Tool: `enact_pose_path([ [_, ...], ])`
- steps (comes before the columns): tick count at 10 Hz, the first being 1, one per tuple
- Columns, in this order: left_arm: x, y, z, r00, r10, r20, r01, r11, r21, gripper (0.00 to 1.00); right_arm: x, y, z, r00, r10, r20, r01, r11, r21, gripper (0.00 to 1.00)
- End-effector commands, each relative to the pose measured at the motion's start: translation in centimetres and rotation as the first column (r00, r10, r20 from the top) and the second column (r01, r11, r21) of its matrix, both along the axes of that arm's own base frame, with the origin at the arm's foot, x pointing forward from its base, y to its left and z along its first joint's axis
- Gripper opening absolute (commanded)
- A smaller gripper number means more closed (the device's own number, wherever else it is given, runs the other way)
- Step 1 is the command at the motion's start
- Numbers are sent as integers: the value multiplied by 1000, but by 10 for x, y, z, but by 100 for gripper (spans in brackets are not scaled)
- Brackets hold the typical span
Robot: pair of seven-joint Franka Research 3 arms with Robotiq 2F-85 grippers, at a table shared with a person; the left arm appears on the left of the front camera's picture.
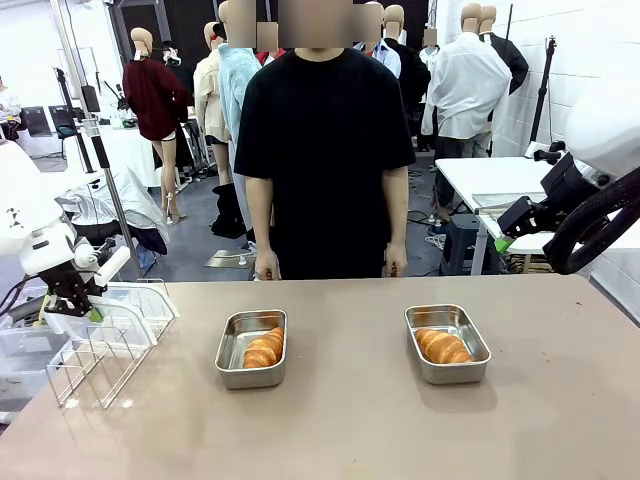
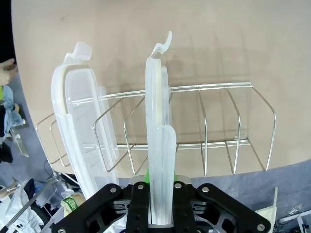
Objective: Place the bread in airtight containers.
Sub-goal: Pick up one Airtight Container lid and hand it to the human.
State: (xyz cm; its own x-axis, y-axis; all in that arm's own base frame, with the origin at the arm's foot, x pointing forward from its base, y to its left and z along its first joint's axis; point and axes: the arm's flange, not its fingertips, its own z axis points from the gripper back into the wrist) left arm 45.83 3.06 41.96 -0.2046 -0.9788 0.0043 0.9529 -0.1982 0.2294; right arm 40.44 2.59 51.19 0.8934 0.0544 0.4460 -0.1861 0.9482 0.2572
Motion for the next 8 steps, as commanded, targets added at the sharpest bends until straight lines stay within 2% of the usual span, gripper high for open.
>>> enact_pose_path([
  [1, -1, 2, 0, 998, 29, -55, -30, 999, -11, 0, 0, 1, -1, 1000, 1, 1, -1, 1000, 1, 100],
  [3, -9, -1, 18, 999, 29, -15, -29, 1000, 0, 0, 0, 1, -1, 1000, 1, 1, -1, 1000, 1, 100],
  [6, -33, -3, 72, 999, 20, 32, -21, 999, 24, 0, 0, 1, -1, 1000, 1, 1, -1, 1000, 1, 100],
  [7, -40, -2, 90, 1000, 24, 20, -25, 999, 26, 0, 0, 1, -1, 1000, 1, 1, -1, 1000, 1, 100],
  [8, -51, -2, 109, 999, 22, -29, -21, 999, 27, 0, 0, 1, -1, 1000, 1, 1, -1, 1000, 1, 100],
])
